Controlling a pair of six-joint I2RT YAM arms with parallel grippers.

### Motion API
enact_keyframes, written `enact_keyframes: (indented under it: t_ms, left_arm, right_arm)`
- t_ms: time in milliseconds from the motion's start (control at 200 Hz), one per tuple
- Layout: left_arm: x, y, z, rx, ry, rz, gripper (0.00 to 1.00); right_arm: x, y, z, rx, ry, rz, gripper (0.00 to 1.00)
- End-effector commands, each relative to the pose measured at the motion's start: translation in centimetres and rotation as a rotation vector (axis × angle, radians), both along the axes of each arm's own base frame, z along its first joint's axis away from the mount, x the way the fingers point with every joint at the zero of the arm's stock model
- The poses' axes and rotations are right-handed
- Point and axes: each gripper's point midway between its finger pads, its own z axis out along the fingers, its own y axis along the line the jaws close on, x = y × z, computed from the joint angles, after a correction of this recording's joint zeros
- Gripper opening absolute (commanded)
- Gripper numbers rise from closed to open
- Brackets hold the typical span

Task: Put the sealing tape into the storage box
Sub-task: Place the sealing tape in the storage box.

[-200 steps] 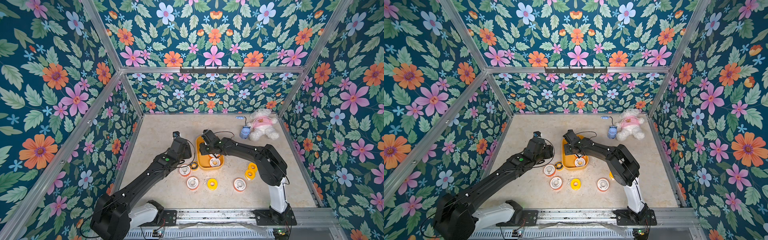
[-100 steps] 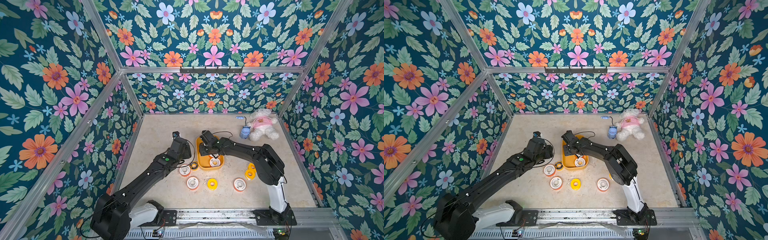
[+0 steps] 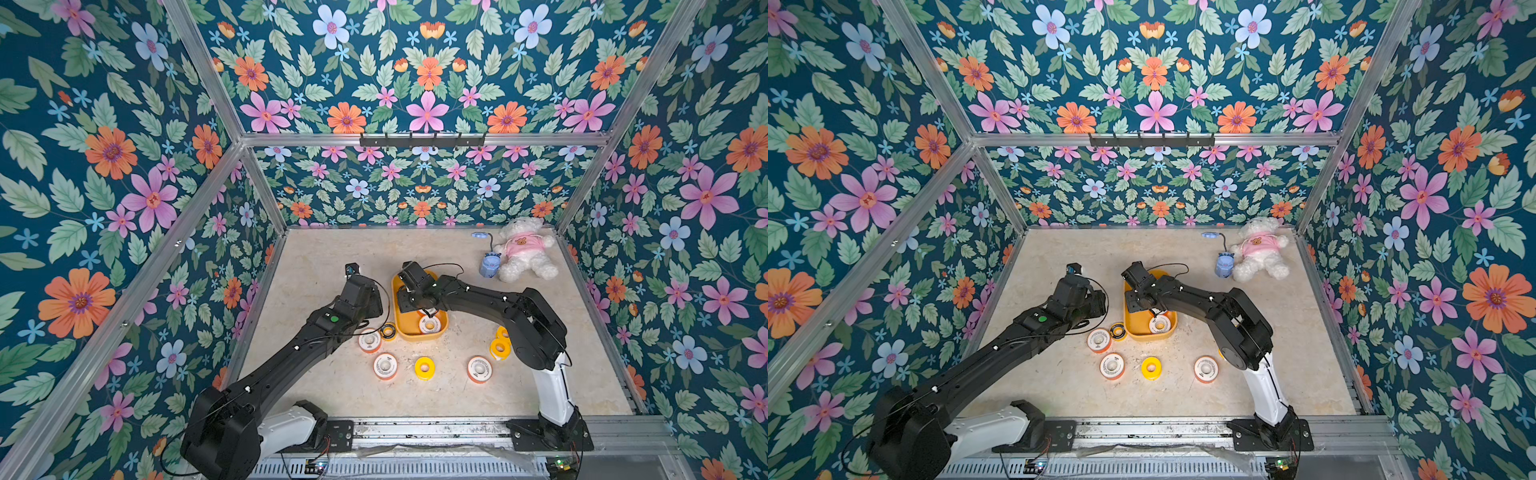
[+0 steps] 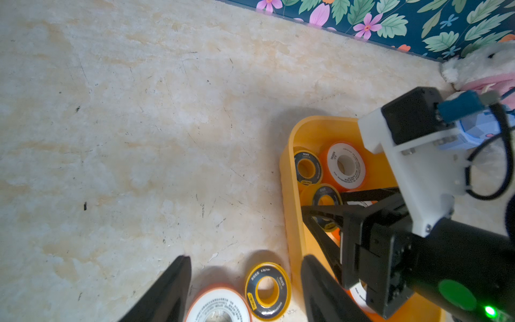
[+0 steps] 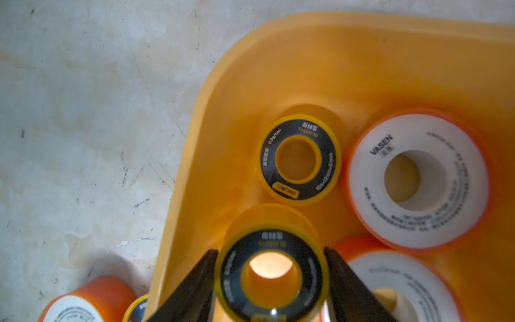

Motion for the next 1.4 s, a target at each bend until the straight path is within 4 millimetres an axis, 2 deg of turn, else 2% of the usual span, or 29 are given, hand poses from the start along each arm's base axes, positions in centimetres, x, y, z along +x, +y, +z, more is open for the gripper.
enact_keyframes:
  t_ms: [0, 235, 430, 590, 780, 955, 1180, 1395]
  left_arm:
    - [-0.1, 0.0, -0.1, 0.011, 0.002, -0.01, 0.68]
    - [-0.1, -0.1, -0.1, 0.011, 0.006, -0.017, 0.69]
    - [-0.4, -0.4, -0.7, 0.022, 0.03, -0.046, 0.69]
    - [-0.8, -0.4, -1.6, 0.031, 0.06, -0.062, 0.69]
    - [-1.4, -0.7, -2.6, 0.028, 0.09, -0.088, 0.69]
    - [-1.9, -0.8, -3.6, 0.034, 0.122, -0.114, 0.69]
    - [-2.3, -1.1, -4.6, 0.034, 0.15, -0.132, 0.69]
    - [-2.7, -1.4, -5.4, 0.031, 0.178, -0.155, 0.69]
  right_arm:
    - [0.0, -0.3, 0.1, -0.02, -0.006, -0.002, 0.64]
    - [0.2, -0.4, 1.0, -0.007, -0.02, -0.016, 0.66]
    - [0.2, -0.5, 4.0, 0.083, -0.045, -0.021, 0.65]
    - [0.9, -2.3, 5.5, 0.124, -0.063, -0.068, 0.63]
    - [2.1, -6.4, 4.7, 0.09, -0.055, -0.18, 0.59]
    - [2.8, -9.3, 4.0, 0.067, -0.052, -0.265, 0.58]
    - [2.9, -10.7, 3.8, 0.073, -0.05, -0.297, 0.59]
    - [3.0, -11.8, 2.3, 0.046, -0.022, -0.327, 0.51]
